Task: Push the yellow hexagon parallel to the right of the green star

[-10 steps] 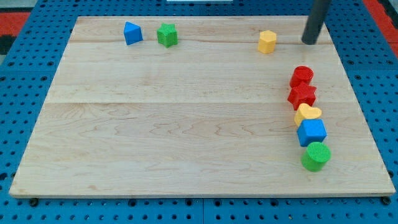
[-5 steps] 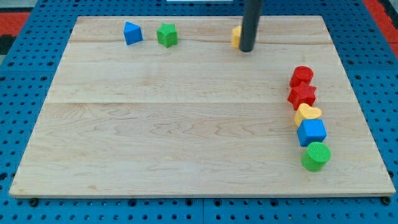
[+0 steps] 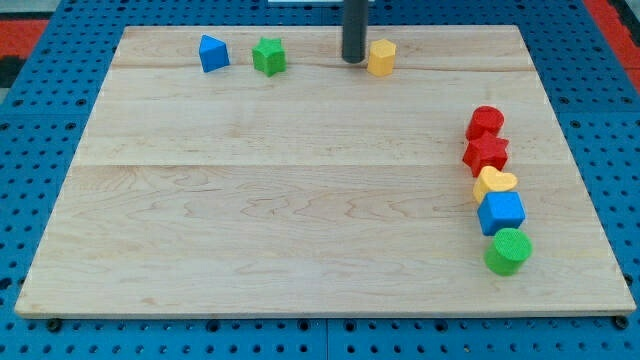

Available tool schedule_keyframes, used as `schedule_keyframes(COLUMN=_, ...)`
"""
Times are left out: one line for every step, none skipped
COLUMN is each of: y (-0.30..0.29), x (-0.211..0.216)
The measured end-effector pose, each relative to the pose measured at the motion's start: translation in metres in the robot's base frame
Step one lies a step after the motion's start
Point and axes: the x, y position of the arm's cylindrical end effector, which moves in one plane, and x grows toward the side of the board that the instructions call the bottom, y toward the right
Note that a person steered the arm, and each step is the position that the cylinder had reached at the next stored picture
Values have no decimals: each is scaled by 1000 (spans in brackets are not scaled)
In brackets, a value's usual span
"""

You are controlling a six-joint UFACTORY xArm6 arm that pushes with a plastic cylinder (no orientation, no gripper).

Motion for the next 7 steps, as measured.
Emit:
schedule_keyframes(y=15, x=10)
schedule_keyframes(y=17, x=27)
schedule_keyframes(y=9, x=17)
schedule_keyframes(y=-4, x=-13)
schedule_keyframes(y=18, x=-24)
schedule_keyframes(y=16, x=7)
schedule_keyframes(y=8, x=43)
